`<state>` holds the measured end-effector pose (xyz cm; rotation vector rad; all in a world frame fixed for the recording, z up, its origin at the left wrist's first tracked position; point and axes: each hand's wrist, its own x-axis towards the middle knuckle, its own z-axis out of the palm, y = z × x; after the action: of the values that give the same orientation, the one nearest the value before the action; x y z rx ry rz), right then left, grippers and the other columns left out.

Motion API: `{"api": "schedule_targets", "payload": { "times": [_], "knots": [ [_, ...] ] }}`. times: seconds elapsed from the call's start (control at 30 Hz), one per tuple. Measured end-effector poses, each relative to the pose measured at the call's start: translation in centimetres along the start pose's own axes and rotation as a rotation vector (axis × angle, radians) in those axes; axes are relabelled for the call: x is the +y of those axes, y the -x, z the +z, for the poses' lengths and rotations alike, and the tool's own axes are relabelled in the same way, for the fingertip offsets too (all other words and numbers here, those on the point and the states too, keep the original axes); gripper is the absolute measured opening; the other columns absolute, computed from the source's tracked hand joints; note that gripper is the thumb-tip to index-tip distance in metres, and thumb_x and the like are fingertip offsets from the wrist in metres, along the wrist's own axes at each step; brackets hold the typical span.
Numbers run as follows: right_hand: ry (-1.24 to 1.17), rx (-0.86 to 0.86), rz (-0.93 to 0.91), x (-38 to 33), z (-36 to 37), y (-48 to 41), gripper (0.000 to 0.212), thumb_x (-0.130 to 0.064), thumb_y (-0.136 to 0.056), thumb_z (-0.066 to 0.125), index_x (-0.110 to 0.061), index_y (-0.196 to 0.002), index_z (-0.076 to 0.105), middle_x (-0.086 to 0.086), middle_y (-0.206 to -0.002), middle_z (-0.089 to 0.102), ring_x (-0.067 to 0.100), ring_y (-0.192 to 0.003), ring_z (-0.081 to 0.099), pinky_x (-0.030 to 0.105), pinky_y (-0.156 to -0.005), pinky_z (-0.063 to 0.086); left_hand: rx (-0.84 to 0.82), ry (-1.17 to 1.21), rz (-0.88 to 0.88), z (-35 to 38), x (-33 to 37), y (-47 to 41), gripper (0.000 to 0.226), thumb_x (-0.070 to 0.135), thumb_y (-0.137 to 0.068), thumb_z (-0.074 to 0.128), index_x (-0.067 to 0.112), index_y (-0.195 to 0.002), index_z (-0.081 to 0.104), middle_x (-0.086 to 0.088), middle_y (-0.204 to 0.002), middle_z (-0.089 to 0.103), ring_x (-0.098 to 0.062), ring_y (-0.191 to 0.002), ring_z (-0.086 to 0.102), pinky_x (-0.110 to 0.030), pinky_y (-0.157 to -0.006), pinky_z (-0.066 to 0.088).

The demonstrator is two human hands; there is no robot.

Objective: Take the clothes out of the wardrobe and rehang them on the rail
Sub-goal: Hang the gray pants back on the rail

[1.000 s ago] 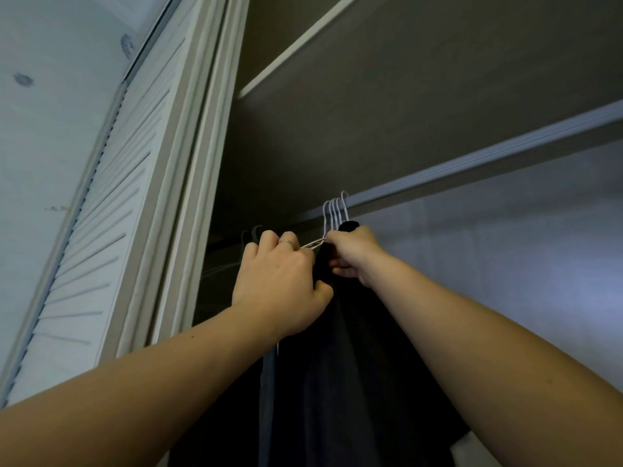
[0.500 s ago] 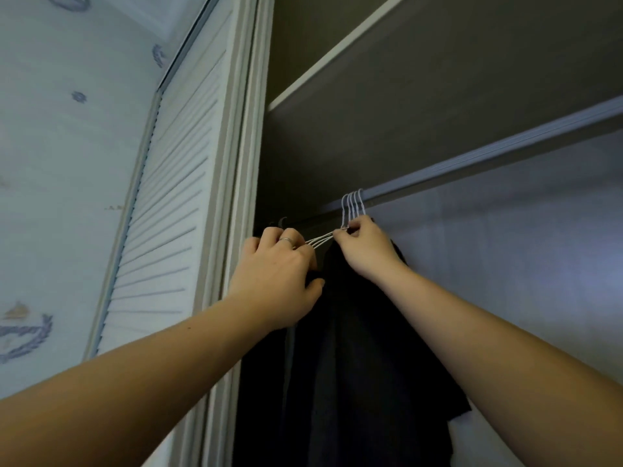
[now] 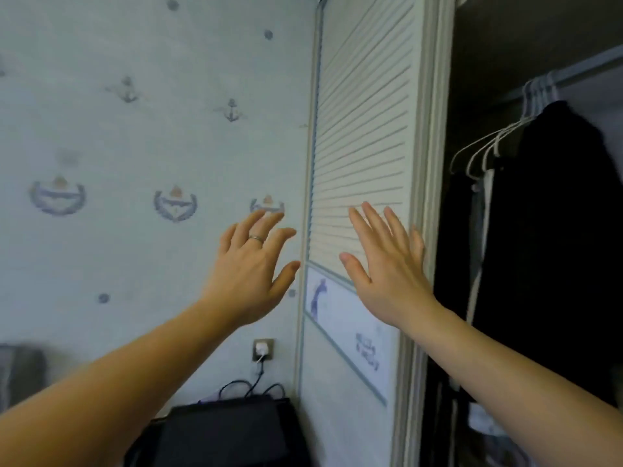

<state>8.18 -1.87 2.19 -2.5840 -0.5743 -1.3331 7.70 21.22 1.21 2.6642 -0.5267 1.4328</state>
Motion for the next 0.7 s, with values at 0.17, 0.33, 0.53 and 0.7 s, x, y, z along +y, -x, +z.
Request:
{"api": "schedule_targets", "payload": {
  "times": [0.17, 0.33, 0.53, 0.7],
  "knots": [
    [-0.208, -0.167, -0.060, -13.5, 5.0, 6.1, 0.072, -0.071, -0.089, 0.007, -0.040, -0.152, -0.009, -0.015, -0.161, -0.015, 0.016, -0.148, -0.019, 0.052, -0.117, -0.010, -0.106, -0.073, -0.203, -5.6, -8.1, 14.9, 0.072, 0.065, -0.096, 0.020, 0.028, -0.158, 0.022, 0.002, -0.167, 0.007, -0.024, -0.154, -0.004, -0.050, -0.123, 0.004],
    [-0.367, -0.379, -0.169, -27.9, 10.0, 11.7, 0.074, -0.074, -0.087, 0.005, -0.041, -0.151, -0.015, -0.014, -0.160, -0.021, 0.018, -0.147, -0.022, 0.056, -0.117, -0.008, -0.250, -0.213, -0.415, -12.6, -14.1, 30.0, 0.074, 0.069, -0.095, 0.015, 0.033, -0.159, 0.006, 0.004, -0.167, -0.006, -0.019, -0.152, -0.019, -0.052, -0.123, -0.004],
    [-0.522, -0.597, -0.400, -44.6, 13.7, 19.4, 0.073, -0.073, -0.090, 0.009, -0.040, -0.151, -0.015, -0.013, -0.160, -0.022, 0.019, -0.147, -0.022, 0.053, -0.116, -0.011, -0.387, -0.347, -0.772, -19.8, -17.5, 46.5, 0.074, 0.074, -0.091, 0.004, 0.041, -0.156, -0.011, 0.009, -0.163, -0.023, -0.018, -0.147, -0.031, -0.051, -0.122, -0.011],
    [-0.629, -0.735, -0.636, -56.2, 15.3, 25.3, 0.072, -0.071, -0.092, 0.012, -0.041, -0.151, -0.015, -0.014, -0.160, -0.023, 0.018, -0.147, -0.024, 0.054, -0.117, -0.010, -0.433, -0.442, -1.041, -25.1, -18.3, 57.9, 0.074, 0.077, -0.089, -0.004, 0.043, -0.152, -0.019, 0.007, -0.163, -0.025, -0.019, -0.147, -0.031, -0.049, -0.121, -0.015]
  ]
}}
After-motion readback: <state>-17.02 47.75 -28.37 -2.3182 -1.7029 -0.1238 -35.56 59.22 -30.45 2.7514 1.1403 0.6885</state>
